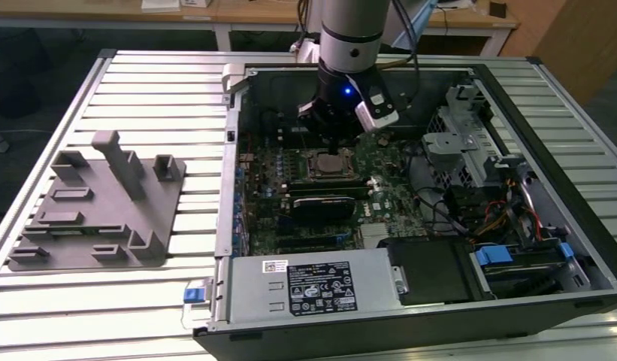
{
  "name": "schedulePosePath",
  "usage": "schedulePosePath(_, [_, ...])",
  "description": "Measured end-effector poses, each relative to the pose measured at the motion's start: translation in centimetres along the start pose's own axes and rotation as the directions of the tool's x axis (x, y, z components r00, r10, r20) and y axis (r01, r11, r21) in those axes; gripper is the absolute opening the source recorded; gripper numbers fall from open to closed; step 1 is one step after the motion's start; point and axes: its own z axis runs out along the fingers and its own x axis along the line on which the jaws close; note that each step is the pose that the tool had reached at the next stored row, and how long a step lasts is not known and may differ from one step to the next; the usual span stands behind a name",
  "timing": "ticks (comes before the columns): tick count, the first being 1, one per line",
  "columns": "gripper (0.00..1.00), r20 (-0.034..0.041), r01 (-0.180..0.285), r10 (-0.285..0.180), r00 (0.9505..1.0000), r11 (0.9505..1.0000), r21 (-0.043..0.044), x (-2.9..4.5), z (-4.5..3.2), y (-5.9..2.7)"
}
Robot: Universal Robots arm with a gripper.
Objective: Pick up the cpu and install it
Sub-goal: 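Close the cpu cover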
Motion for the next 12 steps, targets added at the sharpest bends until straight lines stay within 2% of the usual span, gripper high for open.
schedulePosePath(3, [0.11, -0.0001, 0.0, 0.0, 1.0, 1.0, 0.0001, -0.22, -0.02, 0.01])
schedulePosePath(9, [0.11, 0.0, 0.0, 0.0, 1.0, 1.0, 0.0001, -0.22, -0.76, 0.02])
schedulePosePath(12, [0.11, 0.0001, 0.0, 0.0, 1.0, 1.0, -0.0002, -0.22, -0.82, 0.03])
